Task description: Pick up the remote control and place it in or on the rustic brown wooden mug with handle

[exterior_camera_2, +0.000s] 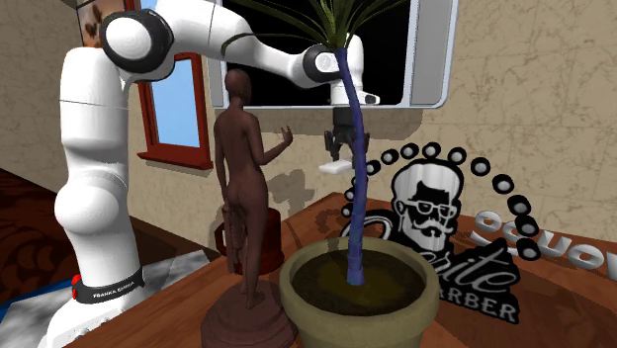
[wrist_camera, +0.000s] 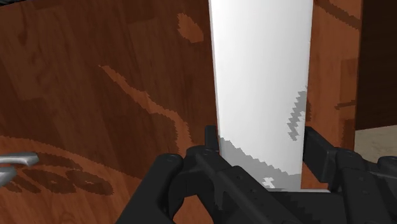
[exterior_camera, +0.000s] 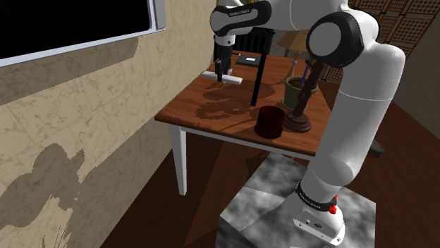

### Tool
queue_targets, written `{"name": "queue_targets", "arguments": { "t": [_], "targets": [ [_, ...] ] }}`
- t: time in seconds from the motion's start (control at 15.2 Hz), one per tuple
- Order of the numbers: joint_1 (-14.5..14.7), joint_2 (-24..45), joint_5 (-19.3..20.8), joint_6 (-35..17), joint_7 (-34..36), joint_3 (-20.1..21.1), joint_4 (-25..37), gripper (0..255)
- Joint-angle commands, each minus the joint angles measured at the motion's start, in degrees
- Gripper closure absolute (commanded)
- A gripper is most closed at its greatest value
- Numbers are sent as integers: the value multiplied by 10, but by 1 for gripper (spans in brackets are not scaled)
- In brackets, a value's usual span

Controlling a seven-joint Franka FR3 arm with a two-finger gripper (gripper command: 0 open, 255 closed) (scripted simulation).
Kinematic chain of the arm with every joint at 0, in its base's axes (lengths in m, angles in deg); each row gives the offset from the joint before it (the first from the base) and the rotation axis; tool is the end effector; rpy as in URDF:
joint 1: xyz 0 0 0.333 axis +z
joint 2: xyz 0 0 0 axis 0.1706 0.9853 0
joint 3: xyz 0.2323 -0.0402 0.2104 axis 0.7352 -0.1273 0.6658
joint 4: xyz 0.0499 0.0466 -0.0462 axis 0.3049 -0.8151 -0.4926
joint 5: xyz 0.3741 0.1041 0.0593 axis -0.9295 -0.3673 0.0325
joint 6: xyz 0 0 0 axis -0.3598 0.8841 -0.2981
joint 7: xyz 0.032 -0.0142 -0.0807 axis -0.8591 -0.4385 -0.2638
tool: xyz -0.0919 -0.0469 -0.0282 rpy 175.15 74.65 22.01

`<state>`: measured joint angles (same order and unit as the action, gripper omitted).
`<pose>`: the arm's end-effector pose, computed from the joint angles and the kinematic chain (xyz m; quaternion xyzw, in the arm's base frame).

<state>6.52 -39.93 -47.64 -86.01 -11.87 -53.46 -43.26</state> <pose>0.5882 -0.1542 0.5188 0.9935 0.1136 0.0012 0.0099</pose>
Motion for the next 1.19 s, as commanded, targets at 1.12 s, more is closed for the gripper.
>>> {"name": "queue_targets", "arguments": {
  "t": [1.12],
  "targets": [
    [-51,-432,99,-6,-22,-17,-428,255]
  ]
}}
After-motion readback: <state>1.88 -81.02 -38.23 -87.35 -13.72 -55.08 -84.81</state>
